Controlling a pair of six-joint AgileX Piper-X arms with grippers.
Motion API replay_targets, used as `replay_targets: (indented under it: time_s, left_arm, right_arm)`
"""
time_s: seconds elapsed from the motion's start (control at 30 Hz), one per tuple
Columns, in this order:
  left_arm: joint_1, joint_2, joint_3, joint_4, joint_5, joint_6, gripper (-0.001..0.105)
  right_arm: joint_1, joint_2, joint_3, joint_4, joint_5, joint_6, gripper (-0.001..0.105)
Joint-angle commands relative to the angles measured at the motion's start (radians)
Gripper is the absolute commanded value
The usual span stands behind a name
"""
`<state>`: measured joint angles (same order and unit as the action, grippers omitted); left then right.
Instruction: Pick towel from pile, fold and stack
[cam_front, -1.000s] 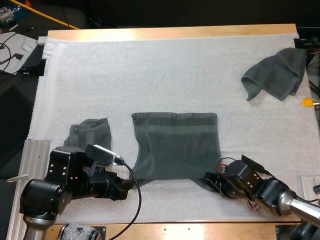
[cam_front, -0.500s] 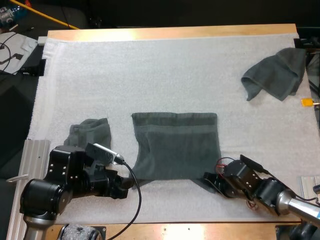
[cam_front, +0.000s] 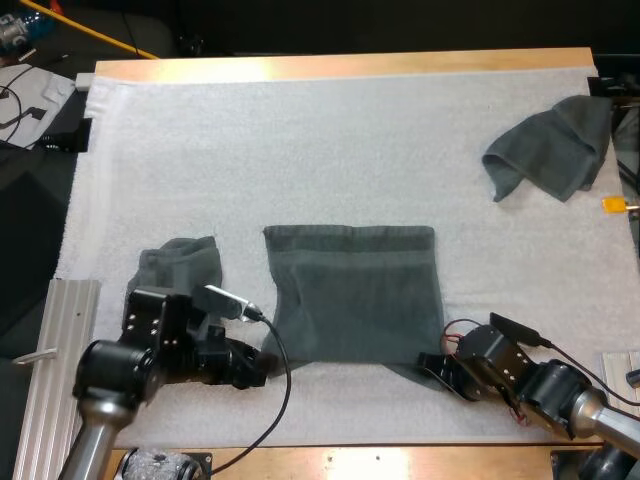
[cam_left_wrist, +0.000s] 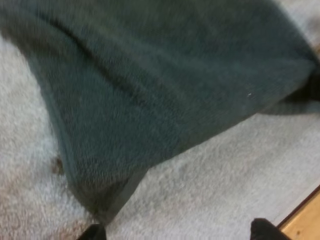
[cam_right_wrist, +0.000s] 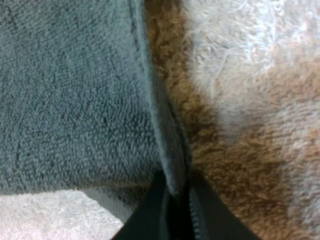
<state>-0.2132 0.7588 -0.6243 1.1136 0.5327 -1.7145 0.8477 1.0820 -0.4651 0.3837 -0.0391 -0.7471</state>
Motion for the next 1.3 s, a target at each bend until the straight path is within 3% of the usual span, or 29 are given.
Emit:
replay_targets:
  time_s: [0.0,0.57,1.27]
  left_arm:
    - [-0.007,0.066,0.035,-0.045,0.007,-0.005,0.056]
    - [0.001,0.448,0.037,-0.163,0.067,-0.010,0.056]
    - [0.000,0.654,0.040,-0.263,0.071,-0.073,0.055]
  right_arm:
    - [0.003,-0.005,-0.003,0.018,0.005,-0.005,0.000]
    - [0.000,-0.008,-0.002,0.012,-0.008,0.000,0.000]
    - [-0.001,-0.008,-0.003,0.017,-0.010,-0.003,0.000]
